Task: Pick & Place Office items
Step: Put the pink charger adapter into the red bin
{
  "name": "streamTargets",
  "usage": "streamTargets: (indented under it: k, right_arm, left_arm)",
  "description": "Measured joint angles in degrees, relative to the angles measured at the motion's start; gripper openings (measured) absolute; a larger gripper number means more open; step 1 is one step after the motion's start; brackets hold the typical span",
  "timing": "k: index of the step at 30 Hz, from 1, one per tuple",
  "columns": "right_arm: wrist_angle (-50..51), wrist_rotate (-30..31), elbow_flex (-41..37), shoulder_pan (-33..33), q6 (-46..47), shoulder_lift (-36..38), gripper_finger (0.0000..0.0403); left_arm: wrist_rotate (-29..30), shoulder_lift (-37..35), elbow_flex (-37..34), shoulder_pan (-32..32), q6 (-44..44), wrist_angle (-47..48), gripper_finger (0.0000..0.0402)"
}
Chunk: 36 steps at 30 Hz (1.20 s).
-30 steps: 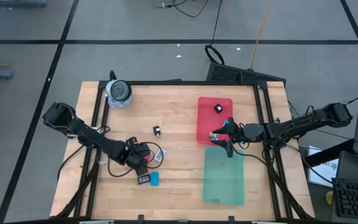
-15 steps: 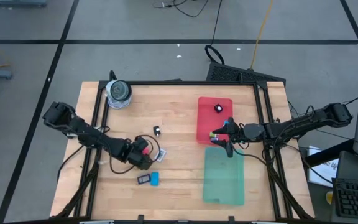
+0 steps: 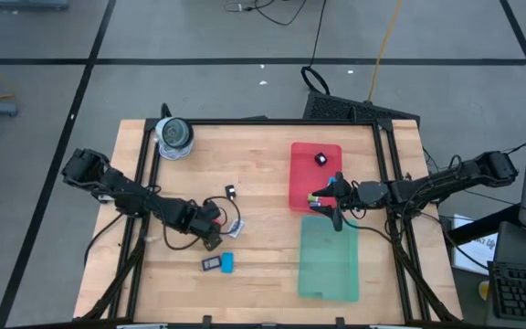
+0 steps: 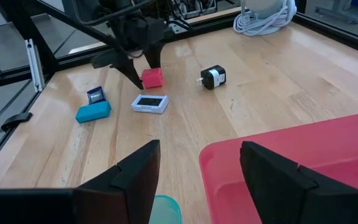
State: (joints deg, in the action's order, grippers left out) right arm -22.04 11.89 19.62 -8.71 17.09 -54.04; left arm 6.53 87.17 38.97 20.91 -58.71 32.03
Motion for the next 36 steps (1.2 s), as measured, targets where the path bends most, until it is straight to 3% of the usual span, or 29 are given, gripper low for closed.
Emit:
streamTargets:
  k: [6,11,22,26,32,36]
  right_arm:
    - [0.0,0.0,0.0,0.0,0.0,0.0,0.021]
    - [0.0,0.0,0.0,0.0,0.0,0.0,0.021]
    - [0.0,0.0,0.0,0.0,0.0,0.0,0.021]
    - [0.0,0.0,0.0,0.0,0.2,0.0,0.021]
    - [0.0,0.0,0.0,0.0,0.2,0.0,0.021]
    - [0.0,0.0,0.0,0.0,0.2,0.0,0.021]
  left_arm:
    - [2.1,0.0,0.0,0.3,5.2,0.5,0.0243]
    - [5.7,0.1,0.0,-0.4,-8.8,-2.7,0.0243]
    - [7.2,0.1,-0.1,-3.2,-24.9,-5.6,0.0243]
    - [5.9,0.1,-0.1,-3.6,-25.4,-4.9,0.0228]
    - [5.0,0.1,-0.1,-3.6,-24.1,-4.6,0.0155]
    - [5.5,0.1,-0.1,-3.5,-16.6,-5.3,0.0155]
